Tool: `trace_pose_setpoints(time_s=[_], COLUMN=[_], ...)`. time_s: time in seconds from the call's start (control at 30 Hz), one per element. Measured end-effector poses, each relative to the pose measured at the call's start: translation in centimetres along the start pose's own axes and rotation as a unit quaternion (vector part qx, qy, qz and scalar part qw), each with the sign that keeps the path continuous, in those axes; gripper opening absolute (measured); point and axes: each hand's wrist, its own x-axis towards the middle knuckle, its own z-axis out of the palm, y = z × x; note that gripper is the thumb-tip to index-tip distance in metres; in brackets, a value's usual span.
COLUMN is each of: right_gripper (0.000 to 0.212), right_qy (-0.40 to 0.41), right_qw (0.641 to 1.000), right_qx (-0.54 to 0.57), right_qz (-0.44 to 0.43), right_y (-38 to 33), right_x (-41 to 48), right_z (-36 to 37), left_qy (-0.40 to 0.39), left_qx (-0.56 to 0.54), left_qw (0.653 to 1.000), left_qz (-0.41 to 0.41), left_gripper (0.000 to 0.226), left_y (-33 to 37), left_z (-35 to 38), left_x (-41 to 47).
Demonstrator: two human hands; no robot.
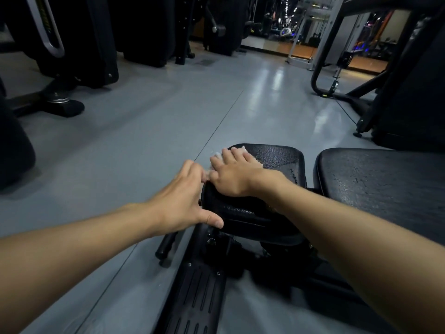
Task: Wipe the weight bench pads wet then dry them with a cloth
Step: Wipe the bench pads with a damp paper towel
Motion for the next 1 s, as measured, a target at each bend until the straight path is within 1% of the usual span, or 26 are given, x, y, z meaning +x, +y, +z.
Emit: trace_pose_setpoints(time_s=[0.07,0.1,0.17,0.23,0.33,0.4,0.53,0.6,0.63,0.7,0.8,0.87,0.9,0.93,1.0], right_gripper=[0.059,0.06,0.06,0.058,0.059,0.062,0.063,0.061,0.06,0.059,0.058,0.058,0.059,0.059,0.06], right_qy=[0.002,-0.006,-0.012,-0.001,0.006,0.001,0.006,0.015,0.013,0.007,0.01,0.006,0.01,0.021,0.074], right_qw=[1.0,1.0,0.999,0.995,0.989,0.99,1.0,0.999,0.999,1.0,0.997,0.992,0.991,0.993,0.996], right_qx=[0.011,0.016,0.019,0.015,0.017,0.002,-0.013,-0.017,-0.012,-0.001,0.012,0.029,0.027,0.013,-0.025], right_qz=[-0.011,-0.001,0.049,0.098,0.15,0.14,0.017,-0.032,-0.04,-0.019,0.076,0.127,0.132,0.119,0.05], right_y=[2.2,3.9,7.7,10.6,10.5,7.5,0.3,-0.7,-0.1,2.4,6.6,7.0,6.2,5.0,2.2], right_x=[-0.5,-0.9,-1.9,-2.8,-3.7,-4.5,-7.2,-8.6,-9.2,-9.8,-9.9,-9.8,-9.8,-10.1,-11.2], right_z=[-0.1,-0.3,-0.5,-0.4,-0.3,-0.4,-0.2,0.1,-0.1,-0.4,-0.5,-0.3,-0.1,0.2,1.1], left_qy=[0.002,-0.001,-0.008,-0.009,-0.005,0.0,0.006,0.007,0.005,0.0,-0.008,-0.009,-0.009,-0.008,-0.006], left_qx=[-0.004,-0.011,-0.025,-0.026,-0.019,-0.019,-0.026,-0.029,-0.027,-0.022,-0.015,-0.005,-0.002,-0.001,-0.001], left_qw=[1.0,1.0,1.0,1.0,1.0,1.0,1.0,1.0,1.0,1.0,1.0,1.0,1.0,1.0,1.0], left_qz=[-0.004,-0.005,-0.007,-0.005,0.001,0.002,-0.003,-0.006,-0.005,0.0,0.004,0.006,0.007,0.006,0.006], left_gripper=[0.077,0.076,0.073,0.073,0.075,0.076,0.08,0.079,0.078,0.077,0.074,0.073,0.073,0.073,0.073], left_y=[0.1,0.2,0.6,0.5,0.6,0.7,0.4,0.4,0.5,0.8,1.2,1.4,1.5,1.4,1.3], left_z=[0.1,0.0,-0.1,-0.3,-0.3,-0.3,0.0,0.0,-0.1,-0.2,-0.4,-0.5,-0.5,-0.5,-0.4], left_x=[-0.3,-0.4,-0.5,-0.5,-0.5,-0.5,-0.5,-0.5,-0.6,-0.8,-1.1,-1.2,-1.2,-1.2,-1.1])
